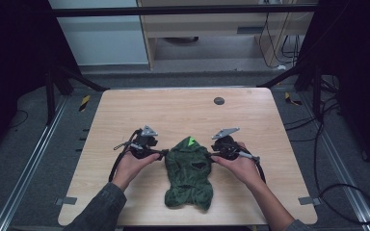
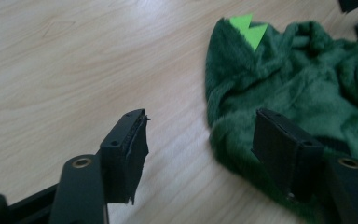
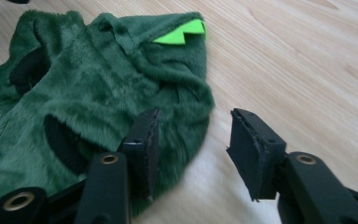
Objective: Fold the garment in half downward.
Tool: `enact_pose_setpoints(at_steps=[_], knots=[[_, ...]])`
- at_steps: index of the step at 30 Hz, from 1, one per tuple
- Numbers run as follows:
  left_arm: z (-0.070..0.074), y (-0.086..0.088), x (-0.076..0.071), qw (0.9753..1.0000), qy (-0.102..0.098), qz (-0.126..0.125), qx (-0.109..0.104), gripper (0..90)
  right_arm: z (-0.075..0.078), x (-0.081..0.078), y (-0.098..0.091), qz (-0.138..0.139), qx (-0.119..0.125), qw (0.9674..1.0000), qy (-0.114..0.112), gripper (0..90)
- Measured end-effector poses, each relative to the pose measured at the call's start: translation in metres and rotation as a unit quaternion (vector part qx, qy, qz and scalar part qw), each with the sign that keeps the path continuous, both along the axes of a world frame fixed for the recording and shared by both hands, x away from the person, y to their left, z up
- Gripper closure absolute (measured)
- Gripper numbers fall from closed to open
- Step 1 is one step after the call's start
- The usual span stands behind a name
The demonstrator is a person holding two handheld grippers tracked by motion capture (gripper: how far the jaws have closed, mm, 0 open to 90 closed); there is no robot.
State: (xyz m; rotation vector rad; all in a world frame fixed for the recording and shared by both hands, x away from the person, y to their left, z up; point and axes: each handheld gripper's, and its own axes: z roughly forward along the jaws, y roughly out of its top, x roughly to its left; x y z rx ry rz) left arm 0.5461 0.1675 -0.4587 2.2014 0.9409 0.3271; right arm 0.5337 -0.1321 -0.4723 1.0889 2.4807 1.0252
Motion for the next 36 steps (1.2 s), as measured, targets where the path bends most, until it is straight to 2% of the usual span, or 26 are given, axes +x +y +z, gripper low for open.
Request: enact_pose_setpoints(at_steps=[2, 3, 9, 12, 16, 24, 28, 30, 31, 32, 33, 36], knots=[[-0.003, -0.004, 0.005, 1.0, 0.009, -0.003, -0.003, 37.9, -0.001, 0.005, 0.004, 0.003, 0.002, 1.0, 0.001, 53.3], [-0.008, -0.008, 0.008, 0.9996, 0.025, -0.014, 0.0, 37.3, -0.003, 0.009, 0.007, 0.004, 0.006, 1.0, 0.005, 52.9], [-0.019, -0.016, 0.009, 0.9991, 0.031, -0.022, 0.021, 37.0, -0.014, 0.018, 0.012, 0.0, 0.003, 0.9997, 0.023, 50.8], [-0.024, -0.017, 0.011, 0.9987, 0.041, -0.019, 0.023, 37.0, -0.016, 0.02, 0.014, 0.002, -0.001, 0.9996, 0.027, 50.1], [-0.025, -0.018, 0.011, 0.9985, 0.044, -0.021, 0.026, 38.2, -0.017, 0.02, 0.015, 0.007, -0.01, 0.9997, 0.023, 50.0], [-0.027, -0.021, 0.01, 0.9981, 0.048, -0.027, 0.028, 46.5, -0.018, 0.021, 0.019, 0.013, -0.02, 0.9994, 0.026, 50.7], [-0.027, -0.022, 0.007, 0.9977, 0.055, -0.036, 0.018, 57.4, -0.018, 0.021, 0.021, 0.018, -0.02, 0.9993, 0.026, 56.4], [-0.027, -0.022, 0.006, 0.9974, 0.057, -0.041, 0.015, 66.0, -0.017, 0.02, 0.022, 0.024, -0.022, 0.999, 0.03, 61.4], [-0.027, -0.023, 0.006, 0.9971, 0.061, -0.045, 0.014, 70.8, -0.017, 0.02, 0.023, 0.028, -0.022, 0.9988, 0.033, 67.8], [-0.027, -0.023, 0.006, 0.9971, 0.061, -0.045, 0.014, 73.0, -0.017, 0.02, 0.023, 0.028, -0.022, 0.9988, 0.033, 67.8], [-0.027, -0.023, 0.006, 0.9967, 0.065, -0.047, 0.015, 75.0, -0.016, 0.019, 0.024, 0.033, -0.02, 0.9984, 0.041, 74.0], [-0.026, -0.023, 0.007, 0.9962, 0.071, -0.05, 0.012, 79.8, -0.016, 0.019, 0.026, 0.041, -0.019, 0.9981, 0.043, 79.3]])
